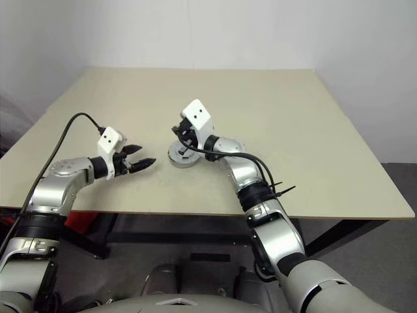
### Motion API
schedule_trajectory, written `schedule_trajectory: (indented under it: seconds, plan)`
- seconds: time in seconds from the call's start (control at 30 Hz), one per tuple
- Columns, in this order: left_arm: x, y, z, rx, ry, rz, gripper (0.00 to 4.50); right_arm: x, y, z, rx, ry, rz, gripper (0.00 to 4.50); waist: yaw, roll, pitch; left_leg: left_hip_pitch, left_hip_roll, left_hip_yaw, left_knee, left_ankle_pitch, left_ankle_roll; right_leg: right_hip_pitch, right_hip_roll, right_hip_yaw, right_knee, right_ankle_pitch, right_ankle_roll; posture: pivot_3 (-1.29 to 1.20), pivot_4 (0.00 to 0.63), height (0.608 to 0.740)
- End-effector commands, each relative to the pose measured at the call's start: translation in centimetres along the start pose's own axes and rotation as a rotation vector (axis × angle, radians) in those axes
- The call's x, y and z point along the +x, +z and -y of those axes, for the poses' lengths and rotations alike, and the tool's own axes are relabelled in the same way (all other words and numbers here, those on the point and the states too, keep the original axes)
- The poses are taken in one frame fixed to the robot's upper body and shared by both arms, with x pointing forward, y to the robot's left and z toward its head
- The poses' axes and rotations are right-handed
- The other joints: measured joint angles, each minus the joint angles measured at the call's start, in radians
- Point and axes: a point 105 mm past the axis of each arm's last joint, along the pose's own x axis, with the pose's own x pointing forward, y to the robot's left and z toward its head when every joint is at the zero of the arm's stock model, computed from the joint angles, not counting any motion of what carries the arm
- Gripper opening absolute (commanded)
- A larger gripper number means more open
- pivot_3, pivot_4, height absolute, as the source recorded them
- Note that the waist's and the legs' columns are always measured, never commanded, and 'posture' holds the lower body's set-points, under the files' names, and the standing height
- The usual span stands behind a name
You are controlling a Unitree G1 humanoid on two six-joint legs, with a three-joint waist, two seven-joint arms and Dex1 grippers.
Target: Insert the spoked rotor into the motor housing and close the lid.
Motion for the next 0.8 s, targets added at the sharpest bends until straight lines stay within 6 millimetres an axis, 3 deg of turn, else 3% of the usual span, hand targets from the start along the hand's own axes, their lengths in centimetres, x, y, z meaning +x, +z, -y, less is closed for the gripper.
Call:
schedule_trajectory:
  seconds: [0.03,0.13,0.43,0.8]
  plan:
    - [-0.9,0.2,-0.3,0.029,-0.005,0.006,3.94,-0.6,0.1,-0.3,-0.033,0.026,0.012,0.21,0.0,0.0,0.0,0.0,0.0,0.0,0.0,0.0,0.0,0.0,0.0,0.0,0.0,0.0,0.0,0.0,0.0,0.74]
    - [-1.5,-0.4,-0.7,0.03,0.0,-0.014,3.94,-0.9,-1.6,-0.7,-0.027,0.048,-0.046,0.92,0.0,0.0,0.0,0.0,0.0,0.0,0.0,0.0,0.0,0.0,0.0,0.0,0.0,0.0,0.0,0.0,0.0,0.74]
    - [-1.1,-0.6,-0.1,0.013,-0.004,0.0,3.94,-0.4,-3.3,-0.9,-0.051,0.037,-0.126,3.99,-0.001,0.0,0.0,0.0,0.0,0.0,0.0,0.0,0.0,0.0,0.0,0.0,0.0,0.0,0.0,0.0,0.0,0.74]
    - [-1.2,-0.5,0.2,0.013,-0.002,0.005,3.94,0.5,-4.1,-0.3,0.035,-0.007,-0.15,3.99,-0.002,0.0,0.0,0.001,0.0,0.0,0.0,0.0,0.0,0.0,0.0,0.0,0.0,0.0,0.0,0.0,0.0,0.74]
